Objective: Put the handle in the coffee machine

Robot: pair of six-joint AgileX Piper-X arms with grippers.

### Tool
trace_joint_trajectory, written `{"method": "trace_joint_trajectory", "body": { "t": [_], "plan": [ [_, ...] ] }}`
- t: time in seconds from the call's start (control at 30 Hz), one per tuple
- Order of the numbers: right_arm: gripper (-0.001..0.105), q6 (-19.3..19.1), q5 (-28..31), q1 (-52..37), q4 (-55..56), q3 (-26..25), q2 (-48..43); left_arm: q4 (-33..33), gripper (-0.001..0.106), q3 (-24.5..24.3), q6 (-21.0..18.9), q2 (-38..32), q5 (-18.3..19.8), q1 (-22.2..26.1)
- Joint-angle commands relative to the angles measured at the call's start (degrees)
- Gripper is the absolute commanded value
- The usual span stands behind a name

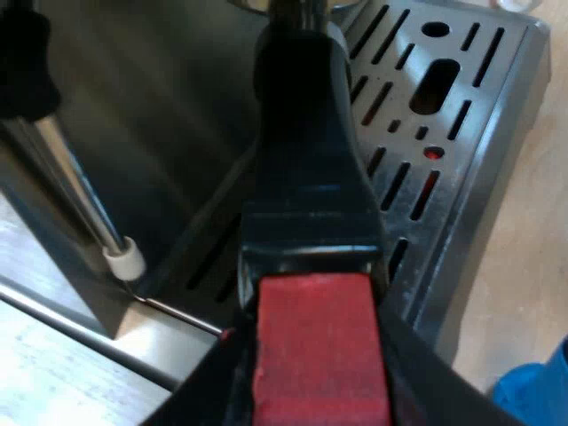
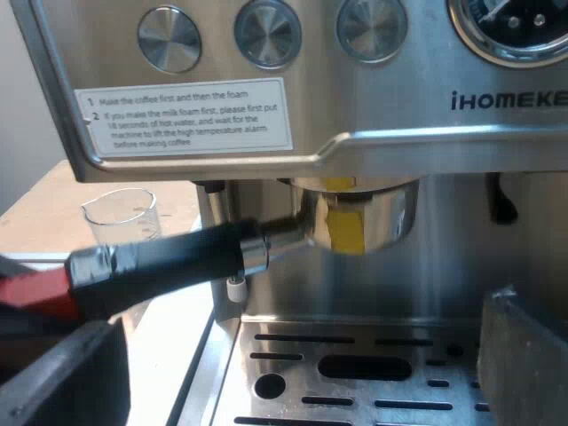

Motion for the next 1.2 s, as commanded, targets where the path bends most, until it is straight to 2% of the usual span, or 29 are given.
{"method": "trace_joint_trajectory", "body": {
  "t": [0.03, 0.17, 0.2, 0.53, 0.8, 0.97, 1.07, 1.13, 1.2],
  "plan": [
    [0.080, -1.0, 0.3, -0.1, -0.4, -0.3, -0.2, -1.7, 0.000, -2.0, -0.4, -0.3, 3.5, 0.0],
    [0.080, -1.0, 0.3, -0.1, -0.4, -0.3, -0.2, -1.8, 0.000, -3.0, -1.7, -0.3, 4.4, 0.0],
    [0.080, -1.0, 0.3, -0.1, -0.4, -0.3, -0.2, -1.9, 0.000, -3.2, -3.7, -0.2, 6.3, 0.0],
    [0.080, -1.0, 0.3, -0.1, -0.4, -0.3, -0.2, -1.1, 0.000, -3.2, -3.6, -0.2, 7.5, 0.0],
    [0.080, -1.0, 0.2, -1.4, -0.4, -0.3, -0.2, -0.5, 0.000, -5.5, -3.6, -0.2, 8.4, 0.0],
    [0.080, -1.0, -3.4, -3.4, 0.0, -0.2, -0.2, 0.2, 0.000, -5.7, -3.6, -0.2, 8.4, 0.0],
    [0.069, -1.0, -3.6, -4.6, 0.0, 0.5, -0.2, 1.7, 0.000, -5.7, -3.6, -0.2, 8.4, 0.0],
    [0.056, -0.8, -3.7, -5.3, 0.0, 1.4, -0.2, 2.1, 0.000, -5.7, -3.6, -0.2, 8.4, 0.0],
    [0.049, -0.6, -4.2, -5.7, 0.0, 2.3, -0.2, 2.1, 0.000, -5.7, -3.6, -0.2, 8.4, 0.0]
  ]
}}
